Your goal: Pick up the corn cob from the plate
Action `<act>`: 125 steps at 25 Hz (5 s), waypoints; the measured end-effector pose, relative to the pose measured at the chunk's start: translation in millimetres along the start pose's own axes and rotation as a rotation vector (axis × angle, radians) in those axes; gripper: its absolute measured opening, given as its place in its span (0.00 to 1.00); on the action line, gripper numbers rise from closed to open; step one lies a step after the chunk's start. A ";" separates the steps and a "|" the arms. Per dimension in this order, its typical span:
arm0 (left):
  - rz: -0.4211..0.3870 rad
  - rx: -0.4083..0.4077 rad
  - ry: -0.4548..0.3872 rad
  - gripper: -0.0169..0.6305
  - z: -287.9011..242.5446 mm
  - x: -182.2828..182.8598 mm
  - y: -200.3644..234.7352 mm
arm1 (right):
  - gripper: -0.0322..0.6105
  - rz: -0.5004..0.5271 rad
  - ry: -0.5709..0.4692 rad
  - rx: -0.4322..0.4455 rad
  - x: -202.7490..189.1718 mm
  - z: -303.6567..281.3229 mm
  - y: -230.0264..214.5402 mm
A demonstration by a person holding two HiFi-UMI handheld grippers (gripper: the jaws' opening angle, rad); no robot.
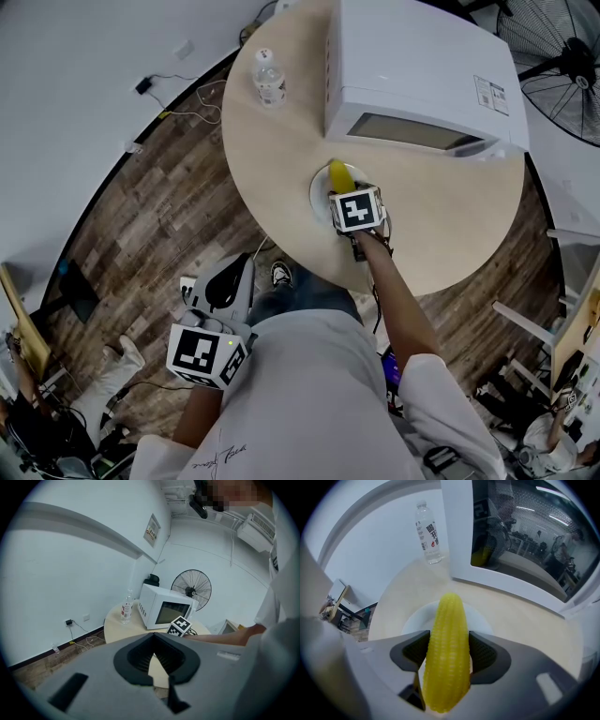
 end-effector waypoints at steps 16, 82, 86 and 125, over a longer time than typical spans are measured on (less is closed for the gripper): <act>0.015 -0.012 -0.021 0.02 12.1 1.4 4.0 | 0.47 -0.006 -0.001 -0.021 -0.1 1.9 2.0; -0.056 -0.091 -0.040 0.02 38.3 -16.1 -37.4 | 0.47 -0.098 -0.132 0.014 -39.4 54.5 2.4; -0.070 -0.093 -0.048 0.02 41.3 -17.0 -39.4 | 0.47 -0.106 -0.135 0.010 -45.5 59.8 0.9; -0.025 -0.161 -0.104 0.02 60.8 -18.5 -61.6 | 0.47 -0.147 -0.309 0.083 -75.9 127.2 25.4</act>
Point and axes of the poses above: the fingertips, and each gripper's own axes: z backward along the fingers, y to its left, x out of its top, the point moved 3 cm from there along z, backward along the fingers, and after that the axes turned 8 degrees about x, right-handed, at the moved point
